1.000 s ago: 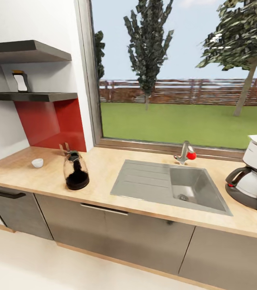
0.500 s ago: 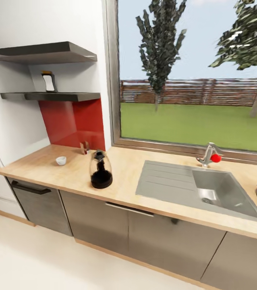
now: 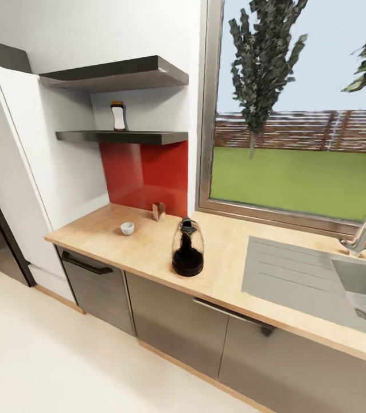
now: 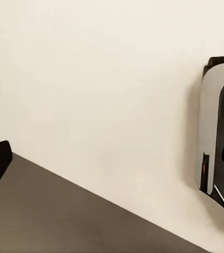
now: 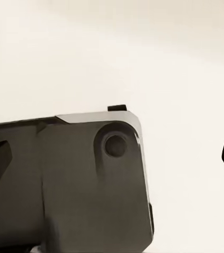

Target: Set up a coffee station on the kitchen countertop: keep the coffee maker on the countertop, move the bottle of coffee from the kitchen shelf to the counter next to the coffee maker, place a paper coffee filter on top of the coffee maker, put the saucer next to the coffee maker with the coffee cup on the saucer, and place the electric kettle next to the coffee maker.

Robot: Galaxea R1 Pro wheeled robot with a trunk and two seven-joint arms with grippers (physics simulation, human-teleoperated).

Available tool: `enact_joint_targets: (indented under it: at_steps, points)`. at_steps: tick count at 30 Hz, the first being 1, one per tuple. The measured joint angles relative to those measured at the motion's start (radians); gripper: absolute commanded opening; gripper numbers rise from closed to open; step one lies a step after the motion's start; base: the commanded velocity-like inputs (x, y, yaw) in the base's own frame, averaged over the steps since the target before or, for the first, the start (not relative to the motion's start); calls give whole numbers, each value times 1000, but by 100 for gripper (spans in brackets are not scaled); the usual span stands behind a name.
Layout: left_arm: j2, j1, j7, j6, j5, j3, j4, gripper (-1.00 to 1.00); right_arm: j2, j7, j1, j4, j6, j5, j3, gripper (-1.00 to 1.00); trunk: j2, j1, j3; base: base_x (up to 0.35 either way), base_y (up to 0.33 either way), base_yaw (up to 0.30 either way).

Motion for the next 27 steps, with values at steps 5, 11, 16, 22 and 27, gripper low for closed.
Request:
enact_joint_targets:
  at_steps: [5,11,16,22,27]
  points:
    - [-2,0,0,0,-1,0,0,100,0,0,0,1,0,0,2,100,0,0,-1,217,275,31]
    - [-3,0,0,0,-1,0,0,100,0,2,0,3,1,0,1,100,0,0,-1,172,296,1]
    - [-4,0,-1,0,-2,0,0,100,2,5,0,3,1,0,1,100,0,0,-1,150,305,0]
    - [-4,0,-1,0,-2,0,0,100,2,5,0,3,1,0,0,100,0,0,-1,55,330,0]
    - [-2,0,-2,1,-1,-2,0,100,2,3,0,3,1,-1,0,100,0,0,-1,4,334,0]
